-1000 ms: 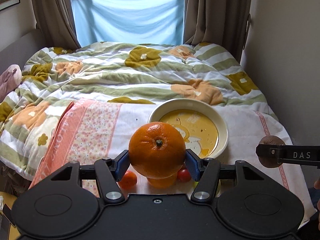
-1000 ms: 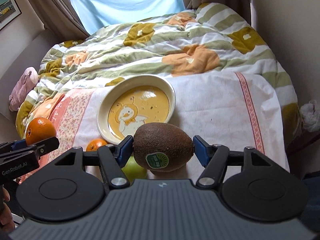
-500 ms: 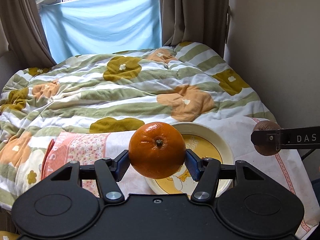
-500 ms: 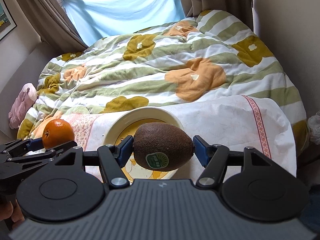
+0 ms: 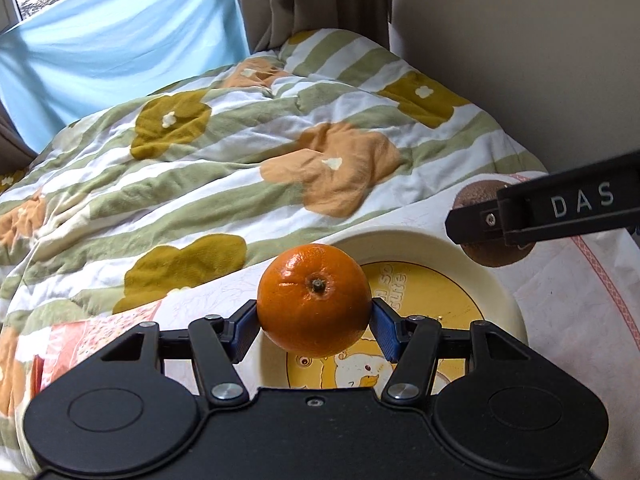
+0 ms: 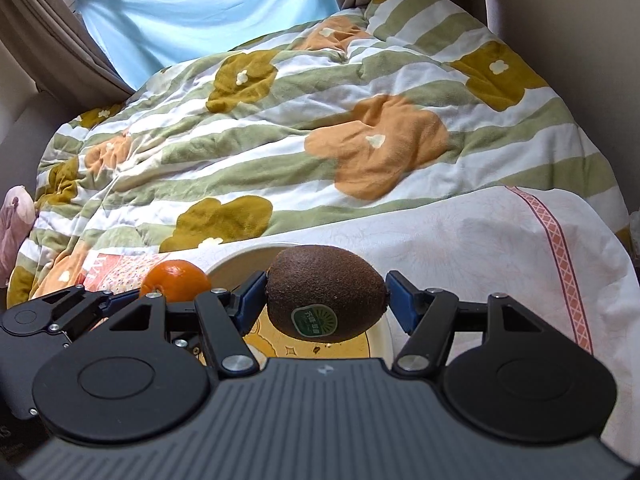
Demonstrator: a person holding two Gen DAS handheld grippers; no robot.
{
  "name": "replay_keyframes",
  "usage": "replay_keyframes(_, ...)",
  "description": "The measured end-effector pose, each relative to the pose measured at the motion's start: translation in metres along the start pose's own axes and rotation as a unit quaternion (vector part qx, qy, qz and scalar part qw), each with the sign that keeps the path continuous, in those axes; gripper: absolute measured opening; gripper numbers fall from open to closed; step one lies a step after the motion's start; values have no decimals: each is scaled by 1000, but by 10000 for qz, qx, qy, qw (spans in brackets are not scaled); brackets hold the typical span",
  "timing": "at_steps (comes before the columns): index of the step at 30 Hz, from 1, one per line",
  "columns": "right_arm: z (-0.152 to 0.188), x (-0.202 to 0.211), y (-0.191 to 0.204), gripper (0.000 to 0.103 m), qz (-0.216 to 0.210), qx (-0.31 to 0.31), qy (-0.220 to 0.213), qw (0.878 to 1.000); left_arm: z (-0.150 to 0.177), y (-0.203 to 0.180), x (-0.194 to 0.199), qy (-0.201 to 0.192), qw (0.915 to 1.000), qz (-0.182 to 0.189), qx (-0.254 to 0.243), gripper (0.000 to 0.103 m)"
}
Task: Organize fruits
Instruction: 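Lower the orange into the white bowl with the left gripper while the right gripper carries the kiwi over, then lower the kiwi into the bowl beside the orange and open the right gripper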
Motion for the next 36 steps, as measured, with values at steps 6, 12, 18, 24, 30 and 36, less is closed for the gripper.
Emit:
replay_keyframes(6,1,-19,-5,80,148,-163,96,9997,7,-9,-33,187,9991,178,-346,64)
replay_keyframes(12,6,-26,-13,80,214,-324,183,9991,13,-14,-47,301,9979,218,-530,64)
replay_keyframes(18,7,-24,-16,80,237,-373,204,9988,10,-16,-44,172,9980,349,-493,88)
replay_keyframes(24,5,-18,-14,80,137,-284,180,9993,10,-10,-26,57,9984,230,-516,94)
replay_keyframes(30,5,-14,-10,80,40,1,214,9998,10,7,-4,-19,9998,172,-98,94)
replay_keyframes(36,15,-22,9,80,-160,813,251,9962,18,22,11,-8,9995,112,307,94)
Point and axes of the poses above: each gripper's, at about its wrist camera, not at the fingertips, and x roughly against the way its jaws point, y to its left, z to its underside, the point moved 9 cm from there along -x, roughly the way its jaws point, and after that the axes turned 6 degrees about -y, right-handed, at the moved point
